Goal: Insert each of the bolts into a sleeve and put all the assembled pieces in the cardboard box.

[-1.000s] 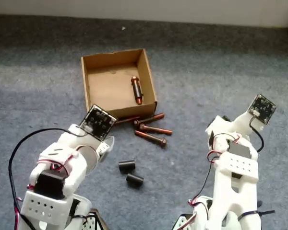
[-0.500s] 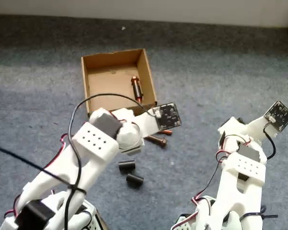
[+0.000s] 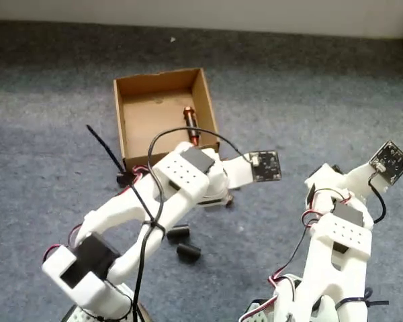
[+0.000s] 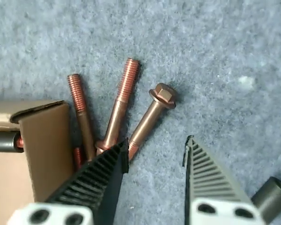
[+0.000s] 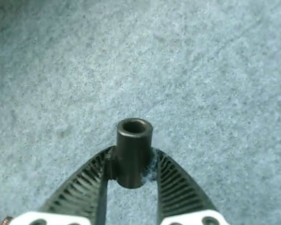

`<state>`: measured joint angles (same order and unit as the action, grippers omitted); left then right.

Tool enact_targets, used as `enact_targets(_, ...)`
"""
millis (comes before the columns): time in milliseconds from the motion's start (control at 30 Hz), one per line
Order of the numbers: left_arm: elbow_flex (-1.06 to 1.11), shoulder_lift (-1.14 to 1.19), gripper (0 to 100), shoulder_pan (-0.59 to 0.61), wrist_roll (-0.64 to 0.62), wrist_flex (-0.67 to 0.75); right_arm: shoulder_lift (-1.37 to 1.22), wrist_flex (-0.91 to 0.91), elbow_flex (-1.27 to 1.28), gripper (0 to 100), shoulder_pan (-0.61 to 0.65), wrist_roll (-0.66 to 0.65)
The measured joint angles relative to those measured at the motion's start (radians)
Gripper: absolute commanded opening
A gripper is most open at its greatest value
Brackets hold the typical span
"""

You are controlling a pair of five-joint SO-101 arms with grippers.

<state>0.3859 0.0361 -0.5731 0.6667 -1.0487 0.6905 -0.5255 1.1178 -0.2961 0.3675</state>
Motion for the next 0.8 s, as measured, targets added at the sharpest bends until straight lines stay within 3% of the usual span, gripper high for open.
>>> enact_targets(467, -0.213, 0.308, 20, 0.002, 0.0, 0.002, 0.0, 0.0, 0.0, 0.6, -0.003, 0.0)
enact_targets(800, -0.288, 0.404, 4, -0.028, 0.0, -0.003, 0.0, 0.0, 0.0, 0.6, -0.003, 0.0)
